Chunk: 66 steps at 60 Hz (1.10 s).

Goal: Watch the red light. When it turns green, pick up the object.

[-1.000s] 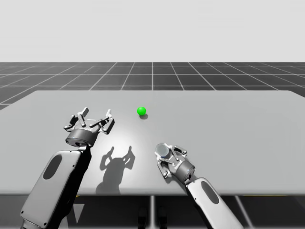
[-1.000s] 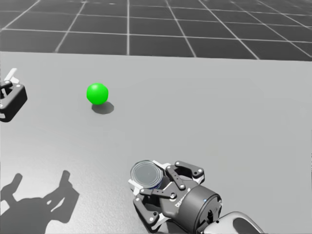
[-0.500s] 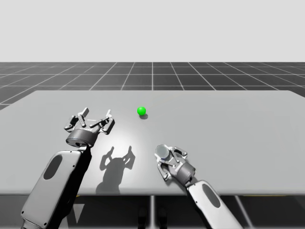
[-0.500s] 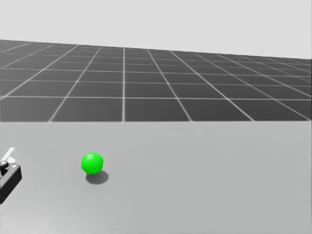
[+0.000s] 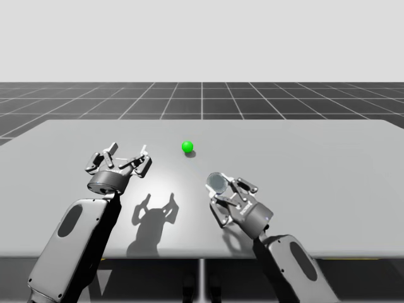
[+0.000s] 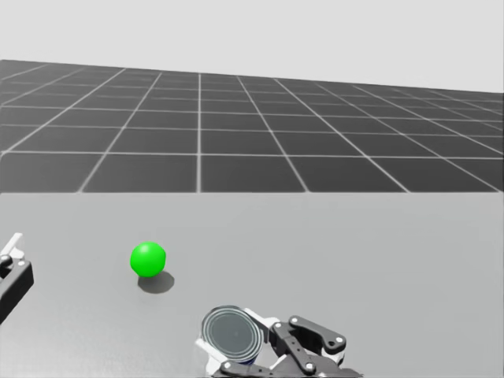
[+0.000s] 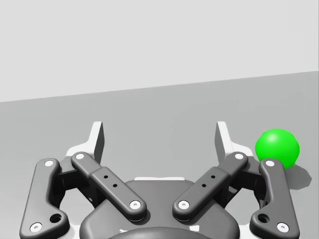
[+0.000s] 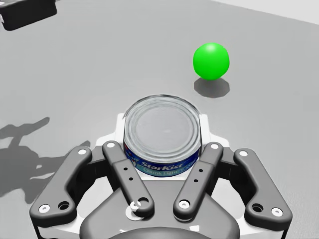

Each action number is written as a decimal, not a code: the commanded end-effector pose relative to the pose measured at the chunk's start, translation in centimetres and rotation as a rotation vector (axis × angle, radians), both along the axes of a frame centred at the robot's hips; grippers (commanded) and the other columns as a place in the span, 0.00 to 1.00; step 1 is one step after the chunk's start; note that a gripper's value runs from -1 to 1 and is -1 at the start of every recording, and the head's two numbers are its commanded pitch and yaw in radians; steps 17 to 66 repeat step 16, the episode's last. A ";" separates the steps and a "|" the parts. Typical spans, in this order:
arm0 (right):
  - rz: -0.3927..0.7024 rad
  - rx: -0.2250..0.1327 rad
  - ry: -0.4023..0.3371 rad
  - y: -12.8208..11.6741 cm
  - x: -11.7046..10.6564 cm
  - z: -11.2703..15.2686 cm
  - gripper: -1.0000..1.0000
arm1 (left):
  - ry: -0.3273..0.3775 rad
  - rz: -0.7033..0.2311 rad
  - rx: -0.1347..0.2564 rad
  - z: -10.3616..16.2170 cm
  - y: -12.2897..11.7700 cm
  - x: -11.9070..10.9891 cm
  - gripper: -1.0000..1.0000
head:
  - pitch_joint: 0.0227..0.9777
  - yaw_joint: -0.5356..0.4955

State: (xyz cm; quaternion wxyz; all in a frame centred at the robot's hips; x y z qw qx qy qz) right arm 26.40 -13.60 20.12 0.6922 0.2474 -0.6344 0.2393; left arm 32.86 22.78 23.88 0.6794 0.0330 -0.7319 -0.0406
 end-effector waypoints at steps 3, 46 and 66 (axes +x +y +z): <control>-0.136 0.075 -0.107 -0.8 2.0 5.5 1.00 | 0.000 -0.002 0.000 0.0 0.0 0.1 0.00 | 0.44 0.38; -0.201 0.133 -0.269 -2.2 2.5 10.5 1.00 | 0.004 -0.002 0.002 -0.1 -0.2 0.0 0.00 | 0.44 0.38; -0.201 0.133 -0.269 -2.2 2.5 10.5 1.00 | 0.004 -0.002 0.002 -0.1 -0.2 0.0 0.00 | 0.44 0.38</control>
